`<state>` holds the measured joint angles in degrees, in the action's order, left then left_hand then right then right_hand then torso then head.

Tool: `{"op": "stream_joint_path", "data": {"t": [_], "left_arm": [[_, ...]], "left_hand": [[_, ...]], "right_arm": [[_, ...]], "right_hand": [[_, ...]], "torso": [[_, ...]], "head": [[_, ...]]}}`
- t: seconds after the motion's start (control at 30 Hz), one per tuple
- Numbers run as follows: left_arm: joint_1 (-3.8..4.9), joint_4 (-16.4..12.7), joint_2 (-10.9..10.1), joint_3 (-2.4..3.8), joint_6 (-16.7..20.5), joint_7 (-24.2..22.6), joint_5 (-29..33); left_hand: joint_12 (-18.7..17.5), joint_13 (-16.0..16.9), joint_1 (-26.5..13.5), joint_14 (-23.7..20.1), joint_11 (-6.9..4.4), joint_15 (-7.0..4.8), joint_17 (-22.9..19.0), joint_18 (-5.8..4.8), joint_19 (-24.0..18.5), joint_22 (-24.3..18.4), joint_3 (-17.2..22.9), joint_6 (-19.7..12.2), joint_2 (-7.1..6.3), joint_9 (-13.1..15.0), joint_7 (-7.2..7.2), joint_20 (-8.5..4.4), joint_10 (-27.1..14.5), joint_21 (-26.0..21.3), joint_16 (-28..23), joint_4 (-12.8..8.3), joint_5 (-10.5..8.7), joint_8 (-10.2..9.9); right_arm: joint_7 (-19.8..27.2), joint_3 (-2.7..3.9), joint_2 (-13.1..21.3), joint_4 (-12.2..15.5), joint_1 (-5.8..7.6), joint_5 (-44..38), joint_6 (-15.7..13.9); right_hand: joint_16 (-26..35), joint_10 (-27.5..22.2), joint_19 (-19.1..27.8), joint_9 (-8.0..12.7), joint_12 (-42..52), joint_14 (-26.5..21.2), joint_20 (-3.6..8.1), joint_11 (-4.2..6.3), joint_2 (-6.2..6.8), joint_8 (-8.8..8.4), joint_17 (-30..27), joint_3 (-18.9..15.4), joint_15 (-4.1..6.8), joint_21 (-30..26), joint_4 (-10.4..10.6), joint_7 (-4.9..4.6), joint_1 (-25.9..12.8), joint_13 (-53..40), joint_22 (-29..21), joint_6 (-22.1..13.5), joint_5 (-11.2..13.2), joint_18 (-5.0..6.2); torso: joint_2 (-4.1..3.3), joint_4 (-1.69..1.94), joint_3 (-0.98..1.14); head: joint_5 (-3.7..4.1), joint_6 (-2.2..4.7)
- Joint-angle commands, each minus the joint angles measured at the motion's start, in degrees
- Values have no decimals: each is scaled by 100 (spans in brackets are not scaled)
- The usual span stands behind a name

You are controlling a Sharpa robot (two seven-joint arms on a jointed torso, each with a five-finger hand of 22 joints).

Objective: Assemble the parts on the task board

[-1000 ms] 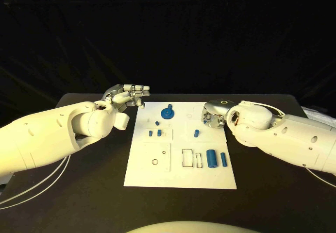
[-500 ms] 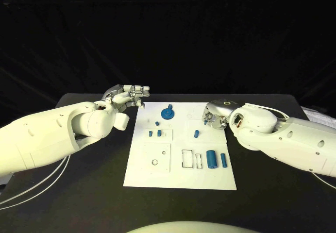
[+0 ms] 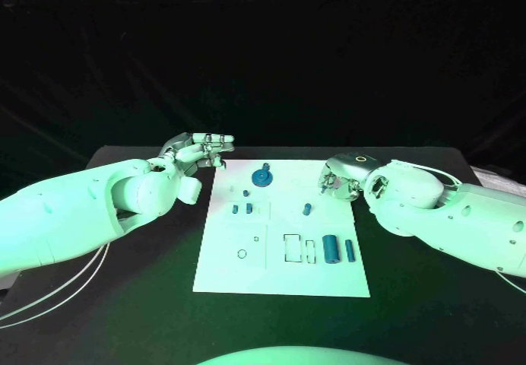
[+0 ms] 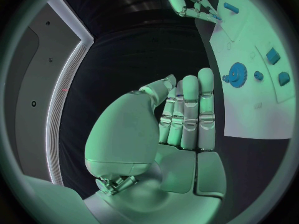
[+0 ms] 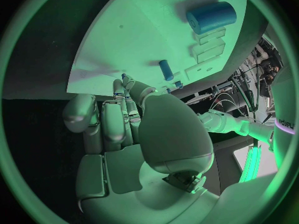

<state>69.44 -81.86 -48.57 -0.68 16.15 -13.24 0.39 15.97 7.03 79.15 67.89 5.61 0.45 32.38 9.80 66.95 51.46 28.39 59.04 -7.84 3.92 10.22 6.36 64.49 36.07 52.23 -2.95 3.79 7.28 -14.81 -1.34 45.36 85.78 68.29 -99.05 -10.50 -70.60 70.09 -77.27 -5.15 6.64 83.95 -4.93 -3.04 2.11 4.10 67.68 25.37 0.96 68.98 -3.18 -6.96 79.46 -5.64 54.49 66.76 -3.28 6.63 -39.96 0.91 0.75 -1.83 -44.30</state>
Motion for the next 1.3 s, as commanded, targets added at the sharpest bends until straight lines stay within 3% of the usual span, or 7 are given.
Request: {"op": "stream_joint_path", "data": {"t": [0.03, 0.3, 0.57, 0.73, 1.1, 1.3], "left_arm": [[3, -4, 1, 4, -89, 12, -24], [3, -6, 22, 4, -105, 18, -25], [2, -9, 27, 4, -108, 17, -25], [2, -24, 30, 4, -112, 10, -25], [2, -79, 35, 4, -121, 12, -26], [3, -90, 45, 4, -125, 23, -26]], "left_hand": [[23, 9, -2, -25, 5, 32, -9, 64, 45, -10, -34, -36, 63, -8, 1, 5, -52, -28, -20, 5, 11, 3], [23, 9, -2, -25, 5, 32, -9, 64, 45, -10, -34, -36, 63, -8, 1, 5, -52, -28, -20, 5, 11, 3], [28, 10, 4, -29, 9, 35, -13, 64, 46, -13, -35, -46, 66, -9, 6, 7, -65, -32, -21, 1, 12, 1], [28, 10, 4, -29, 9, 35, -13, 64, 46, -13, -35, -46, 66, -9, 6, 7, -65, -32, -21, 1, 12, 1], [28, 10, 4, -29, 9, 35, -13, 64, 46, -13, -35, -46, 66, -9, 6, 7, -65, -32, -21, 1, 12, 1], [28, 10, 4, -29, 9, 35, -13, 64, 46, -13, -35, -46, 66, -9, 6, 7, -65, -32, -21, 1, 12, 1]], "right_arm": [[-71, 22, 88, 276, 18, 104, -55], [-64, 57, 127, 882, 37, 134, -162], [-4, 60, -95, 1133, 34, 120, -178], [73, 42, -352, 1130, -51, 121, -125], [229, -17, -881, 842, -439, 142, -57], [271, -46, -1070, 707, -545, 143, -46]], "right_hand": [[24, 41, -43, -10, -27, 231, 15, -16, -3, 38, 2, 32, 30, 22, 10, 1, -43, 7, 12, 19, 27, -7], [29, 44, -47, -11, -30, 230, 15, -18, 1, 37, -4, 35, 31, 27, 11, -2, -51, 10, 20, 21, 26, -8], [18, 50, -54, -12, -35, 232, 16, -23, -2, 35, 7, 50, 34, 36, 7, -8, -52, 14, 34, 22, 22, -11], [18, 54, -55, -12, -38, 232, 17, -25, -5, 33, 7, 60, 34, 38, 3, -12, -51, 16, 35, 23, 19, -10], [23, 55, -59, -12, -57, 230, 17, -34, -7, 21, 1, 101, 32, 39, -20, -26, -47, 30, 33, 14, 12, -10], [19, 54, -60, -12, -60, 230, 17, -35, -8, 19, 5, 107, 32, 41, -22, -28, -47, 32, 36, 12, 11, -11]], "torso": [[-2, -12, 1], [3, 6, -4], [0, 5, -11], [-5, -4, -8], [-8, -2, -7], [-2, 2, -6]], "head": [[-21, -2], [-24, 6], [-113, -8], [-172, -30], [-275, -88], [-276, -108]]}}
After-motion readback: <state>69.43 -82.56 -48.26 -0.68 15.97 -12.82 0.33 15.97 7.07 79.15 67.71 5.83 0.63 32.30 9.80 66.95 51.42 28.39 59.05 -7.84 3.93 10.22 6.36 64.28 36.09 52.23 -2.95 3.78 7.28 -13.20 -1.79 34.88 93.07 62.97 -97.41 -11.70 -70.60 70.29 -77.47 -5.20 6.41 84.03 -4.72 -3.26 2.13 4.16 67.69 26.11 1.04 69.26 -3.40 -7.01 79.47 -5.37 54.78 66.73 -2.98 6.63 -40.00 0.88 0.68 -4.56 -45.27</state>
